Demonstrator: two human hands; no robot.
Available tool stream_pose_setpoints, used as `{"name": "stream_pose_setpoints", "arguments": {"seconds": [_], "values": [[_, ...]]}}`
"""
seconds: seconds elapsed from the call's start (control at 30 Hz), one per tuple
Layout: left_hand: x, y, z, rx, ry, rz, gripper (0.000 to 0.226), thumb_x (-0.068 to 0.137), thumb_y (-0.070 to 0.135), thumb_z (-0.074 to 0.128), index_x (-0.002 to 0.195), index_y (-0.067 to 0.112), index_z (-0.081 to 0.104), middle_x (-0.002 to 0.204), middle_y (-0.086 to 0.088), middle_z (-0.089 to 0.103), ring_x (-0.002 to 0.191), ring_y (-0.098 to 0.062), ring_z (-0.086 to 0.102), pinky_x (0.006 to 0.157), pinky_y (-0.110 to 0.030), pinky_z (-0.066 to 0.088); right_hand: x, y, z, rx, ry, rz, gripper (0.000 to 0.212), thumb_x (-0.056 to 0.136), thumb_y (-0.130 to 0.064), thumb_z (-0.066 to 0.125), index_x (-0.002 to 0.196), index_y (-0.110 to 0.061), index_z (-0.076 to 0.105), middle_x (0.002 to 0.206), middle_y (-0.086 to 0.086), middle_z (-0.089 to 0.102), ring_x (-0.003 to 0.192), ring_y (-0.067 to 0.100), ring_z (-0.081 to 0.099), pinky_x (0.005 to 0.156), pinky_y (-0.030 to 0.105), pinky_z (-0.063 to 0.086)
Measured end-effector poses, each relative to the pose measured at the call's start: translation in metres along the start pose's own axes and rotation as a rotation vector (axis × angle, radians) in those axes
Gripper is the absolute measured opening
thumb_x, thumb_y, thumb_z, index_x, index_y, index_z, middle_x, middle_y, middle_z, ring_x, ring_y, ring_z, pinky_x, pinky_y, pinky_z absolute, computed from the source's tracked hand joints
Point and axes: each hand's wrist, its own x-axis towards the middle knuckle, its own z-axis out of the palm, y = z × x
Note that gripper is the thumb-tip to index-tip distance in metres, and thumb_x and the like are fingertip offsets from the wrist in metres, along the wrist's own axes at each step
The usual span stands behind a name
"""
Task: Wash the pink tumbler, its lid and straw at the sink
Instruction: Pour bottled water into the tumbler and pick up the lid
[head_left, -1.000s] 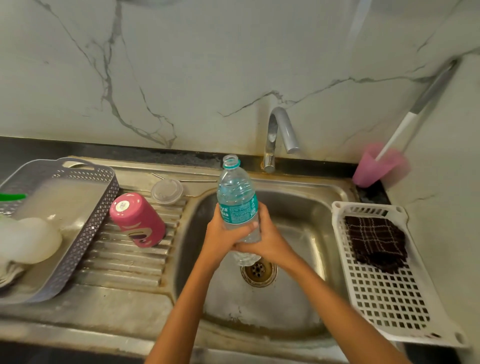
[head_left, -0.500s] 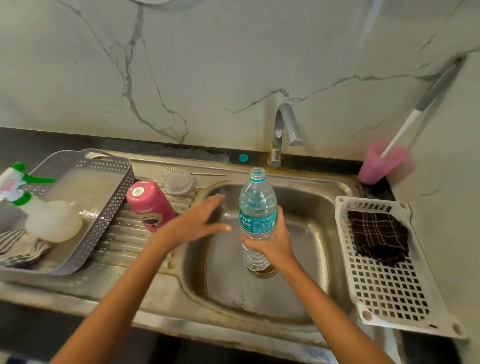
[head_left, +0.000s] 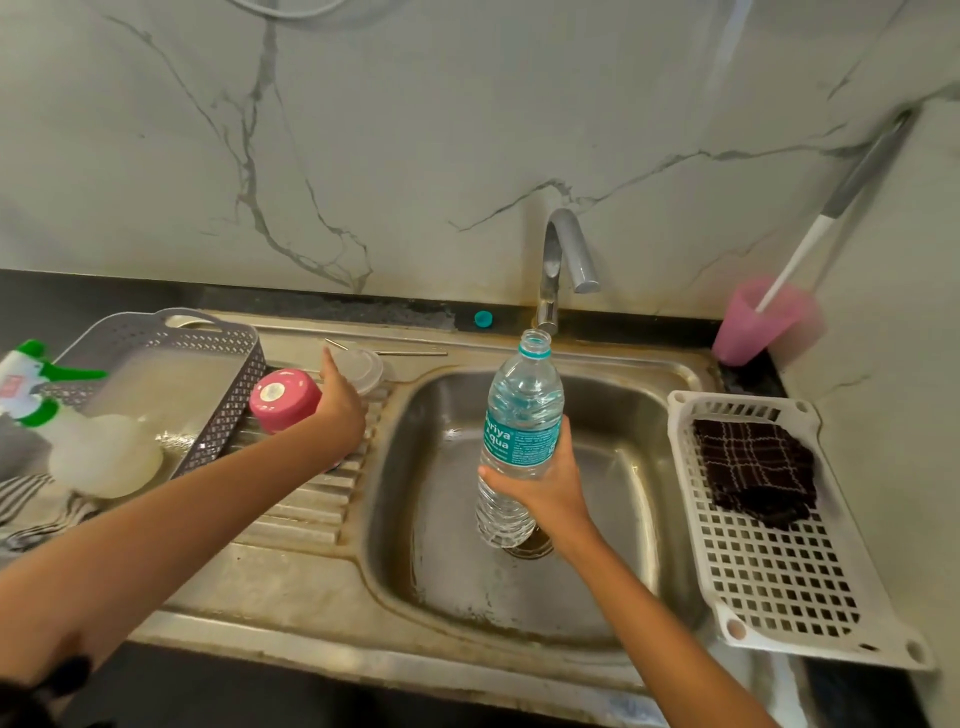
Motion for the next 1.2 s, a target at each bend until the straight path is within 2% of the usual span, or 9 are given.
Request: {"name": "stream_pose_setpoints", "arguments": {"seconds": [0.17,0.33,0.47,0.57,0.67,0.77,0.87,1.03,1.2], "values": [[0.011,0.000,0.014,0.084,-0.102,0.010,0.060,0.088,0.047,0.061,0.139,0.019,0.046,0.141,-0.022,0.045,0.126,-0.057,0.041,0.086,-0.085,0.027,0.001,-0.003,-0.010,0.001,0.006,-0.014,0.077,0.056,-0.021,0.093,0.115,-0.039,0.048,0.109,-0.011,0.067,0.101,0.007,0.066,0.091,0.037,0.055],[-0.002,-0.029,0.005,-0.079,-0.152,-0.043,0.056,0.092,0.040,0.062,0.137,0.010,0.046,0.132,-0.015,0.056,0.123,-0.037,0.054,0.101,-0.052,0.046,-0.001,-0.005,-0.017,0.006,0.017,-0.013,0.079,0.053,-0.027,0.093,0.118,-0.038,0.048,0.112,-0.010,0.067,0.103,0.008,0.066,0.093,0.041,0.054],[-0.014,-0.058,0.015,-0.763,-0.030,-0.026,0.092,0.070,0.054,0.078,0.141,0.015,0.033,0.112,-0.001,0.059,0.102,-0.022,0.061,0.089,-0.035,0.052,-0.001,-0.011,-0.026,-0.010,0.013,-0.025,0.079,0.058,-0.024,0.093,0.119,-0.040,0.046,0.113,-0.012,0.066,0.104,0.006,0.065,0.093,0.035,0.055],[-0.030,-0.038,0.023,-1.379,0.154,0.056,0.100,0.071,0.045,0.082,0.147,0.013,0.025,0.123,-0.008,0.056,0.094,-0.020,0.056,0.074,-0.027,0.051,-0.001,-0.024,-0.035,-0.053,0.010,-0.059,0.075,0.062,-0.021,0.091,0.118,-0.041,0.044,0.114,-0.014,0.064,0.103,0.000,0.063,0.086,0.022,0.055],[-0.052,0.003,0.014,-2.024,0.333,0.177,0.105,0.055,0.050,0.090,0.140,0.027,0.032,0.118,0.001,0.057,0.094,-0.018,0.062,0.068,-0.025,0.055,0.001,-0.041,-0.048,-0.123,0.004,-0.101,0.079,0.063,-0.022,0.090,0.123,-0.041,0.041,0.116,-0.016,0.062,0.104,-0.001,0.061,0.081,0.012,0.052],[-0.060,0.037,-0.005,-2.361,0.424,0.295,0.108,0.038,0.054,0.091,0.132,0.035,0.041,0.117,0.004,0.063,0.102,-0.021,0.066,0.072,-0.029,0.059,0.006,-0.058,-0.061,-0.231,0.004,-0.157,0.081,0.063,-0.022,0.090,0.128,-0.030,0.043,0.116,-0.013,0.061,0.103,-0.002,0.059,0.076,0.006,0.049],[-0.063,0.052,-0.030,-2.492,0.531,0.328,0.092,0.044,0.037,0.093,0.124,0.041,0.046,0.115,0.003,0.066,0.103,-0.014,0.067,0.074,-0.026,0.058,0.010,-0.068,-0.076,-0.314,-0.012,-0.215,0.085,0.062,-0.023,0.090,0.132,-0.027,0.042,0.119,-0.012,0.061,0.108,0.003,0.060,0.087,0.018,0.052],[-0.059,0.060,-0.057,-2.483,0.627,0.380,0.094,0.061,0.007,0.089,0.140,0.023,0.041,0.124,0.004,0.062,0.112,-0.009,0.062,0.078,-0.021,0.056,0.011,-0.078,-0.095,-0.429,-0.012,-0.309,0.085,0.062,-0.022,0.089,0.131,-0.031,0.041,0.117,-0.015,0.059,0.106,-0.001,0.060,0.080,0.014,0.053],[-0.055,0.060,-0.071,-2.431,0.649,0.419,0.097,0.063,0.004,0.088,0.142,0.023,0.036,0.128,0.006,0.058,0.114,-0.006,0.059,0.080,-0.020,0.055,0.014,-0.084,-0.110,-0.649,0.011,-0.419,0.087,0.059,-0.029,0.088,0.132,-0.026,0.042,0.114,-0.008,0.059,0.104,0.008,0.059,0.083,0.028,0.056]]}}
